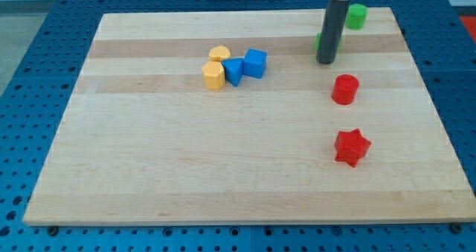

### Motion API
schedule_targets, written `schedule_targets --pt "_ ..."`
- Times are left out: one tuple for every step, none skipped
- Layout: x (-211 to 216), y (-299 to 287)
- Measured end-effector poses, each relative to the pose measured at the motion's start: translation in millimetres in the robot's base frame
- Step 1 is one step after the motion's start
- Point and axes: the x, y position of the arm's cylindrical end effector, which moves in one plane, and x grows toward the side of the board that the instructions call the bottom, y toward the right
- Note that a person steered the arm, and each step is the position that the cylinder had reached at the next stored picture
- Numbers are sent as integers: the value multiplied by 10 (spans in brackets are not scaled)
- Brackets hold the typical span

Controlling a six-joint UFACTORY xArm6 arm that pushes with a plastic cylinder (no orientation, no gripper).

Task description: Push green circle closer to yellow heart and yellow hexagon

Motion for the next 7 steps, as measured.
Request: schedule_targets --pt "-86 -126" --pt "-191 -137" --pt "-262 -31" --pt "-419 31" --pt "-587 64" --pt "-687 97" --pt "-703 191"
